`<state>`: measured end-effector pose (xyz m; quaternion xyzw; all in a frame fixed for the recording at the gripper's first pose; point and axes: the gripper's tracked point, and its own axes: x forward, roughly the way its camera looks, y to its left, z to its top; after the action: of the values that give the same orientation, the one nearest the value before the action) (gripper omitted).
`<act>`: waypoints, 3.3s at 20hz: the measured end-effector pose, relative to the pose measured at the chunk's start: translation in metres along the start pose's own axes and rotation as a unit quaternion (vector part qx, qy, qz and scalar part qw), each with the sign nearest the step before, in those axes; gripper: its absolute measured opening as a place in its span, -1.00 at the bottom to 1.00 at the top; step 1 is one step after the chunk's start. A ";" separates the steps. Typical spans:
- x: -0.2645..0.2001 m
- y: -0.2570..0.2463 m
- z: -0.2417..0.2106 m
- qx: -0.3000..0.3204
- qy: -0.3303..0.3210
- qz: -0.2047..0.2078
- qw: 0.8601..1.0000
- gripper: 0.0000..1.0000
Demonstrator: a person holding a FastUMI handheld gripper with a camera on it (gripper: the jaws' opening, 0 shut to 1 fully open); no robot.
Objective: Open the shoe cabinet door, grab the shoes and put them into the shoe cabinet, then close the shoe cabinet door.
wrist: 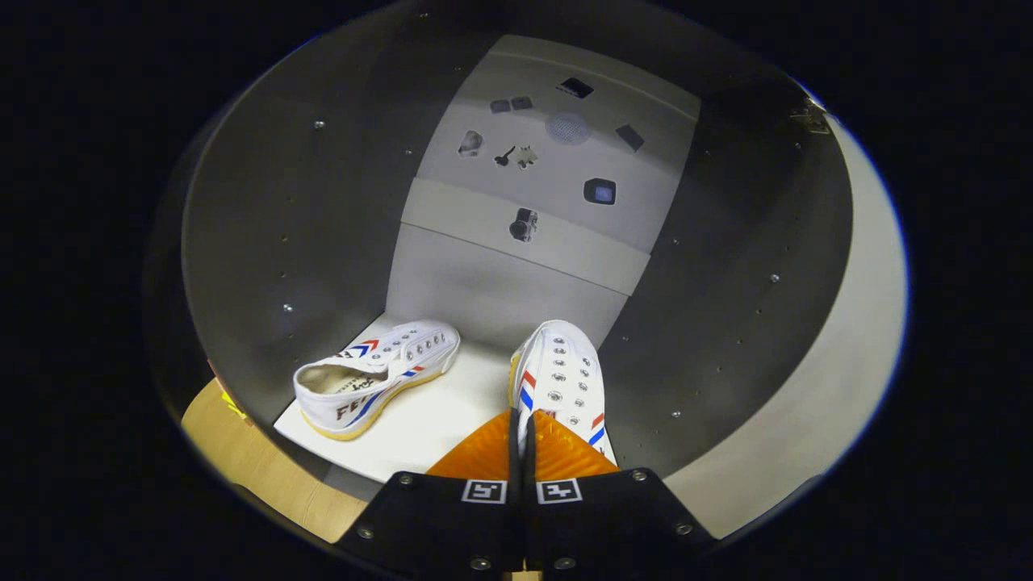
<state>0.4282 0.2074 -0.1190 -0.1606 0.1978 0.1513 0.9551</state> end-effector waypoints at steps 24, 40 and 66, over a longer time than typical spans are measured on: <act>-0.207 0.003 -0.032 0.077 -0.072 0.021 0.994 0.91; -0.428 -0.166 -0.098 0.123 -0.073 -0.118 0.983 0.90; -0.404 -0.207 -0.117 0.182 -0.112 -0.064 0.975 0.66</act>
<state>0.1089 -0.1137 0.0025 0.0213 0.1035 0.0681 0.9921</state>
